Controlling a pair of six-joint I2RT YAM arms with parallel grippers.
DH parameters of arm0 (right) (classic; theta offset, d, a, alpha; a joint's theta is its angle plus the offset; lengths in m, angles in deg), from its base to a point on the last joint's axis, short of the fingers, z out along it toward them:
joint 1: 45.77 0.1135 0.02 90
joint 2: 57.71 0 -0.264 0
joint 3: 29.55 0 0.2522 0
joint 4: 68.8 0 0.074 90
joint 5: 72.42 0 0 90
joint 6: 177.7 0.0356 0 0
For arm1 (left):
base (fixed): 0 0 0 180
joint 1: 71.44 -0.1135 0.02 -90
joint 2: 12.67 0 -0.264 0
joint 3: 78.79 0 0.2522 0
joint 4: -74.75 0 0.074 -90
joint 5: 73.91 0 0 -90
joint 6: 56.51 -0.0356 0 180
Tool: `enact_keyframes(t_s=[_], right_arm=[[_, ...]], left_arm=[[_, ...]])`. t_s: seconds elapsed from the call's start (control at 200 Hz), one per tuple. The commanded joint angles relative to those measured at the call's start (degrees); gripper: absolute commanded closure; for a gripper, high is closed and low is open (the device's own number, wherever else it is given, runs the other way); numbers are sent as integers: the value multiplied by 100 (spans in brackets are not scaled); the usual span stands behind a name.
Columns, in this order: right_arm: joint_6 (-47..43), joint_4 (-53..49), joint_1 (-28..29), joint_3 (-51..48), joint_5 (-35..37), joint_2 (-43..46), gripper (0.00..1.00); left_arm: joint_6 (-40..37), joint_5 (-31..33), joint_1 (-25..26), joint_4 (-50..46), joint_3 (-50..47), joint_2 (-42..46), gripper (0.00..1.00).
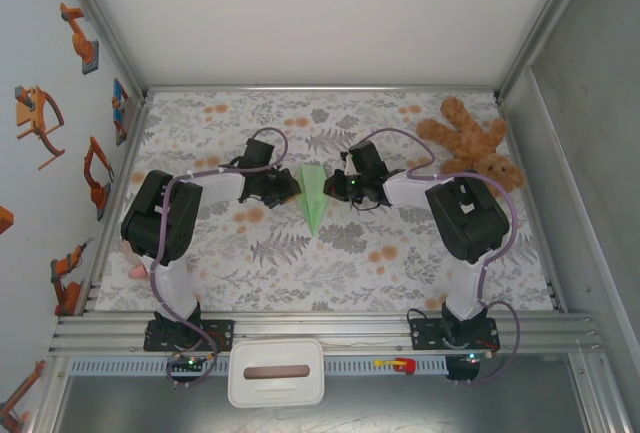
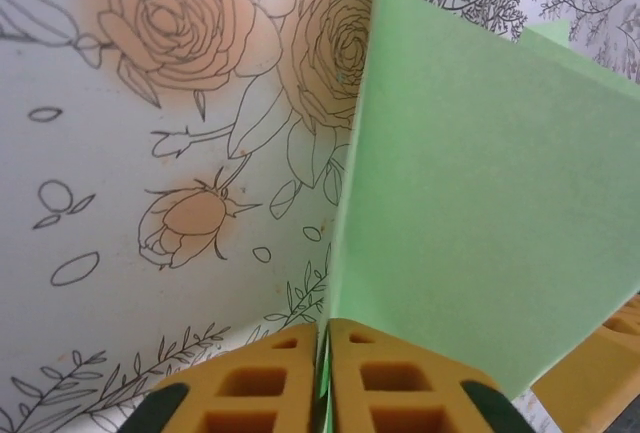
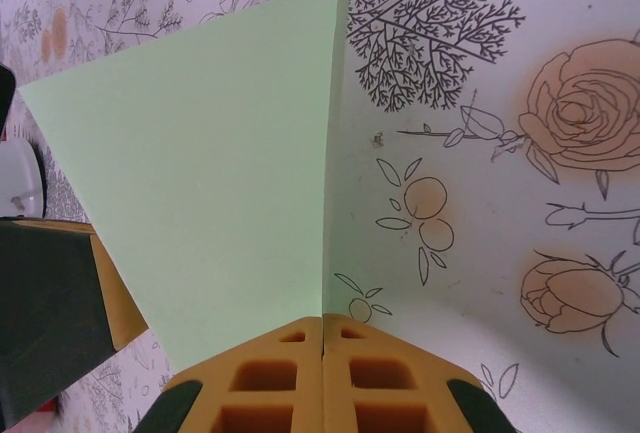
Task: Fold a paper plane with a square sheet of paper (pick it up from the middle)
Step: Turn over a paper plane at the center of the table.
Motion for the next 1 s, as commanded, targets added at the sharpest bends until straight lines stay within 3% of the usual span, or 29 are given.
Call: enact_keyframes(t_s=[0.0, 0.366, 0.691, 0.951, 0.997], right_arm=[[-22, 57, -85, -101, 71, 191, 100], [-36, -79, -264, -302, 351, 389, 100], [13, -179, -259, -250, 311, 131, 100], [-171, -855, -263, 99, 379, 117, 100], [-241, -970, -264, 153, 404, 205, 95]], left_arm=[[-138, 132, -12, -147, 66, 118, 92], [-207, 510, -96, -122, -256, 529, 95], [-15, 377, -88, 235, -415, 301, 95], [-16, 408, -88, 215, -444, 296, 94], [-24, 362, -88, 242, -449, 284, 94]])
